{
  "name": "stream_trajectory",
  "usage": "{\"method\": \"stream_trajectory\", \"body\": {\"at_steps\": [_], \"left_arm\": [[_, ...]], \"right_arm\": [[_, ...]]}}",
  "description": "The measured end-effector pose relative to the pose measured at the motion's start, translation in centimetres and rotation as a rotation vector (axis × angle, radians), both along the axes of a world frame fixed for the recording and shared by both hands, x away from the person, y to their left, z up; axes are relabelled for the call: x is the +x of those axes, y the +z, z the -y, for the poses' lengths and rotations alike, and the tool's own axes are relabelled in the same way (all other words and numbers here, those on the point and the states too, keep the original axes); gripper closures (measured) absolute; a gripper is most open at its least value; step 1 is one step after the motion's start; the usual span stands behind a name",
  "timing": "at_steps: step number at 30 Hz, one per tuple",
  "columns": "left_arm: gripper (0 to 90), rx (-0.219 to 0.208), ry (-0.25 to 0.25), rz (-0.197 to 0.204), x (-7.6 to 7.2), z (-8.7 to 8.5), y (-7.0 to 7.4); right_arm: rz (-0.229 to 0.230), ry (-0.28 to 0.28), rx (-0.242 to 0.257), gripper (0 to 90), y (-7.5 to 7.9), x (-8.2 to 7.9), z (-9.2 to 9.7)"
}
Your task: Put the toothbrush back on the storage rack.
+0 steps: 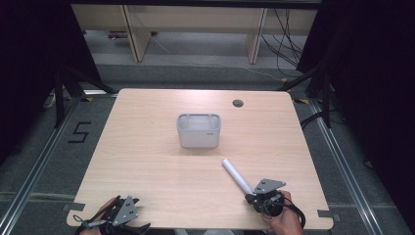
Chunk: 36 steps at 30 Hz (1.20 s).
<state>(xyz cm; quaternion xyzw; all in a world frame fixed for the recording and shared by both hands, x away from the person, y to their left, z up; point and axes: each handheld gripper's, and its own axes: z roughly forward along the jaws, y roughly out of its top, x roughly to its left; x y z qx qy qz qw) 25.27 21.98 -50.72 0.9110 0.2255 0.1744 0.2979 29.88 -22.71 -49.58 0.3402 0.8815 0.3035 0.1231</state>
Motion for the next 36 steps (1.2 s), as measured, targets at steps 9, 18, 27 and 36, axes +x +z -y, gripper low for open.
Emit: {"method": "stream_trajectory", "body": {"at_steps": [9,18,27,36], "left_arm": [[15.9,-0.004,0.0,0.008,0.1,0.0,0.0],[15.9,-0.006,0.0,-0.007,0.0,0.2,-0.2],[15.8,-0.007,0.003,-0.006,0.0,0.2,-0.2],[15.9,-0.003,-0.001,-0.009,0.0,0.2,-0.2]], "right_arm": [[0.026,-0.042,-0.008,88.1,-0.1,0.6,1.5],[0.034,-0.099,-0.014,88.1,0.0,1.4,1.9],[0.05,-0.119,-0.023,88.0,0.1,2.7,1.9],[0.079,-0.137,-0.042,87.5,0.0,4.2,1.6]]}}
